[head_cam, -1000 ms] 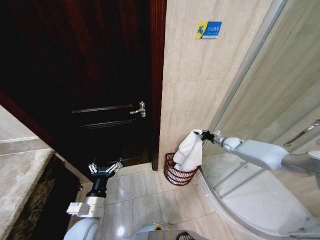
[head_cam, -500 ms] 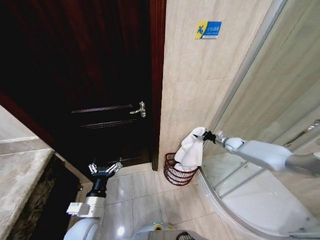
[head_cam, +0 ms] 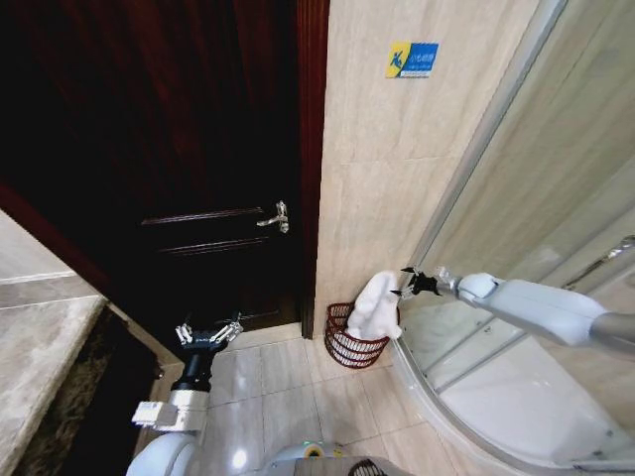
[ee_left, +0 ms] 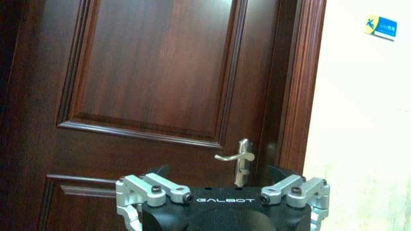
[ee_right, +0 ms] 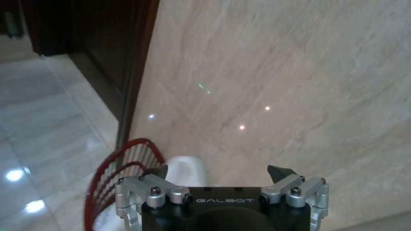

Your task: Discard the used towel into the hamper.

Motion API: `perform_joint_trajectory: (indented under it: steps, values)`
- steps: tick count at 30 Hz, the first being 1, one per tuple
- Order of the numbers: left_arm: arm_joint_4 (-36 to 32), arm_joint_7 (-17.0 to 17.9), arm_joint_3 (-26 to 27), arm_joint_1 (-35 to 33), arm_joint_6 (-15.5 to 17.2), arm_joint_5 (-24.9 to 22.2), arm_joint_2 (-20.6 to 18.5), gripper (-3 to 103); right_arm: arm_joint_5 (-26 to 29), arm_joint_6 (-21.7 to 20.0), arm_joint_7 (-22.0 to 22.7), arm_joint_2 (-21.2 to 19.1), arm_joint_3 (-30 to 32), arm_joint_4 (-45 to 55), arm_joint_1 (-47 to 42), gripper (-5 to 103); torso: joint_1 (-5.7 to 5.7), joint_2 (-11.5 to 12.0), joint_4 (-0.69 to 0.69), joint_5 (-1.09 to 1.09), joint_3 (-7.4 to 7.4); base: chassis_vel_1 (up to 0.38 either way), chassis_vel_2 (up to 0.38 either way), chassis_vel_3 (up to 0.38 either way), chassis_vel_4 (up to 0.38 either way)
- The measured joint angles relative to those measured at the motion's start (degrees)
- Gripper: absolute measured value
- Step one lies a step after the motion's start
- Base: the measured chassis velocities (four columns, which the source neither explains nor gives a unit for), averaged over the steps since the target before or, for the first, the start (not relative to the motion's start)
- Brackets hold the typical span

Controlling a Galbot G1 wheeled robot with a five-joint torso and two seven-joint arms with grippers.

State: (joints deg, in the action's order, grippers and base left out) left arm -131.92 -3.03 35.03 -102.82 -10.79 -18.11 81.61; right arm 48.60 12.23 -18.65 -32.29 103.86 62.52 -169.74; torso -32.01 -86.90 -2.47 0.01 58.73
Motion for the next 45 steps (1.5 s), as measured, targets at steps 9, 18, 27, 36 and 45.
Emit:
perform_joint_trajectory:
  steps: [9,18,27,36,45]
  values:
    - [0.0,0.0,0.0,0.0,0.0,0.0,0.0,100,-0.7,-0.5,0.2,-0.7,0.8,0.8,0.0,100,0.00,0.0,0.01,-0.01,0.00,0.000,0.000,0.000,0.000]
    - [0.0,0.0,0.0,0.0,0.0,0.0,0.0,100,-4.4,-1.2,-0.5,1.0,1.5,2.7,0.0,100,0.00,0.0,0.00,0.00,0.00,0.000,0.000,0.000,0.000]
    - [0.0,0.0,0.0,0.0,0.0,0.0,0.0,100,-6.7,-2.7,-2.3,6.6,3.1,8.9,0.4,100,0.00,0.0,0.00,0.00,0.00,0.000,0.000,0.000,0.000]
    - [0.0,0.0,0.0,0.0,0.0,0.0,0.0,100,-7.2,-3.8,-4.1,12.6,1.9,15.4,4.9,100,0.00,0.0,0.00,-0.01,0.01,0.000,0.000,0.000,0.000]
    - [0.0,0.0,0.0,0.0,0.0,0.0,0.0,100,-5.6,-4.6,-6.9,22.9,-10.4,24.8,22.9,100,0.00,0.0,0.00,-0.02,0.00,0.000,0.000,0.000,0.000]
